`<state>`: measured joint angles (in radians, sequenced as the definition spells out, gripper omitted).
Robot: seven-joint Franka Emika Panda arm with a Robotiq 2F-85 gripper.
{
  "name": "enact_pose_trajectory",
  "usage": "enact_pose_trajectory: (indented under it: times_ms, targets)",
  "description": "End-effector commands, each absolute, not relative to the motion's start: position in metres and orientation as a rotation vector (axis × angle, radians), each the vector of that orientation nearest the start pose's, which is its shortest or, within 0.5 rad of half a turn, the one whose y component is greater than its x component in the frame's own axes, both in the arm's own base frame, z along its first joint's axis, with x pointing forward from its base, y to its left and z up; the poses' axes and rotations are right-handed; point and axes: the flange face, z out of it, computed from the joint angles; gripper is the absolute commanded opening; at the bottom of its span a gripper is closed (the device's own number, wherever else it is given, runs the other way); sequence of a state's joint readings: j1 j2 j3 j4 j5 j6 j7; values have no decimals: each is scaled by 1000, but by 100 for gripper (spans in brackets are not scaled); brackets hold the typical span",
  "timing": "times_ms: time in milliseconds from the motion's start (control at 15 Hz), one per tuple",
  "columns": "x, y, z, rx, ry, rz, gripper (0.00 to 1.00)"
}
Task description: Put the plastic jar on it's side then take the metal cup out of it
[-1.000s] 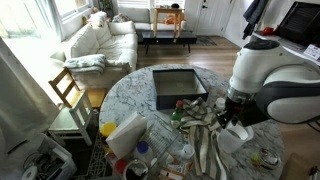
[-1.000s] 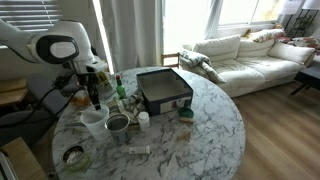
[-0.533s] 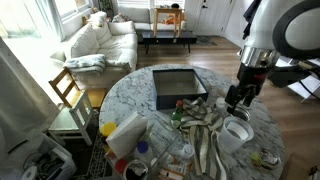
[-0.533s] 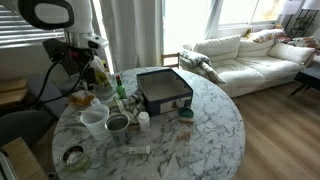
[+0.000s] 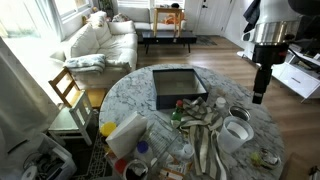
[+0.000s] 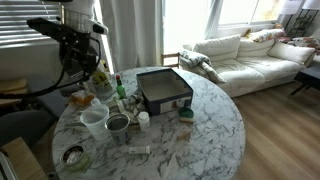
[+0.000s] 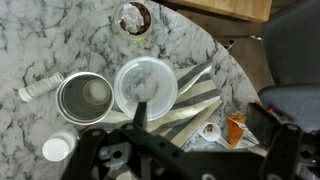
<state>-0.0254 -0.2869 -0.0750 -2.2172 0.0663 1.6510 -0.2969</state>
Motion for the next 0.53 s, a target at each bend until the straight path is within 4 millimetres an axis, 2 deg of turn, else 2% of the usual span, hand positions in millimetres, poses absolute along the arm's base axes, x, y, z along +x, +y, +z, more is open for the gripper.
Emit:
enact_pose_trajectory:
  times_ms: [0,267,333,467]
  targets:
    - [440,-42,491,-2973,-452,368,100]
    - [447,-42,520,-3033,-478,271,100]
    - [445,-43,509,-3009,-443,296,100]
    - [448,-43,519,-3023,-452,266,100]
